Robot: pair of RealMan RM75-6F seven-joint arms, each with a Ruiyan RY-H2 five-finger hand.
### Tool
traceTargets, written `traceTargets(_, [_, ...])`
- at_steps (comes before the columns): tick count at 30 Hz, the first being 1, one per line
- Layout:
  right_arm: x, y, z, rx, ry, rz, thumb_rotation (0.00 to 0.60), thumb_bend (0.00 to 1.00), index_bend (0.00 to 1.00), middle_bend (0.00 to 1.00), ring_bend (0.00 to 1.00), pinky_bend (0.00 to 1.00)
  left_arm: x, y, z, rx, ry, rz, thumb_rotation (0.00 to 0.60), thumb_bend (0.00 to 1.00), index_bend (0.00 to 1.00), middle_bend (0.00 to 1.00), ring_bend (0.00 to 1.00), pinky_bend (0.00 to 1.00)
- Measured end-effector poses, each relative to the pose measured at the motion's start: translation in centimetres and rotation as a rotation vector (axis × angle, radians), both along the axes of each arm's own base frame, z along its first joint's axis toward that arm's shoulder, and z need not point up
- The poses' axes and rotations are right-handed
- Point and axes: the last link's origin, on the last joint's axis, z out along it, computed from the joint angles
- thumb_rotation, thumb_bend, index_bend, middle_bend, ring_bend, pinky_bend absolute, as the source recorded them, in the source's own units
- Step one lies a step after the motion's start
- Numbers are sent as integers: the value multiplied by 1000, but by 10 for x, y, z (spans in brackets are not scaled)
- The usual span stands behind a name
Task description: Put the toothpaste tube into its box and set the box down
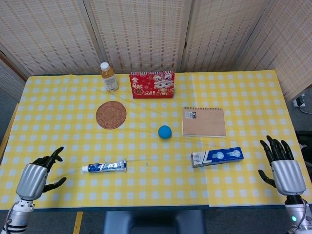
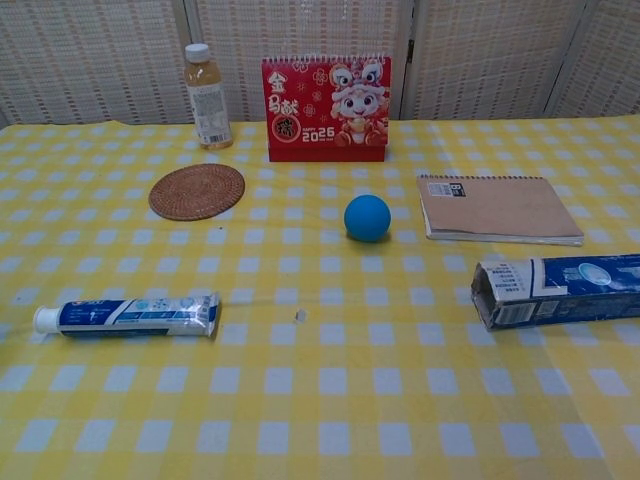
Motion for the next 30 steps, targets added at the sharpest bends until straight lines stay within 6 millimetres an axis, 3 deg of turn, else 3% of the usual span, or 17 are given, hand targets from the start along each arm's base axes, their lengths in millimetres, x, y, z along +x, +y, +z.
traceTargets(11, [2, -3, -6, 19, 6, 4, 600, 292, 0, 0, 0, 0, 41, 15, -51, -130, 38, 10, 600, 177, 502, 1000, 1000, 1000])
traceTargets(18, [1, -4, -5, 18, 6, -5, 600, 291, 0, 0, 0, 0, 67, 23, -89, -249, 20, 54, 600, 204, 473, 1000, 1000, 1000])
traceTargets(24, [-1, -4, -3, 7, 7, -12, 600, 292, 0, 0, 0, 0, 81, 36, -108, -298, 13, 61, 600, 260, 430, 1000, 1000, 1000])
traceTargets(30, [-2, -5, -3, 4, 15, -22, 600, 292, 0, 0, 0, 0, 81, 50, -119, -305, 53, 81, 600, 263, 404, 1000, 1000, 1000])
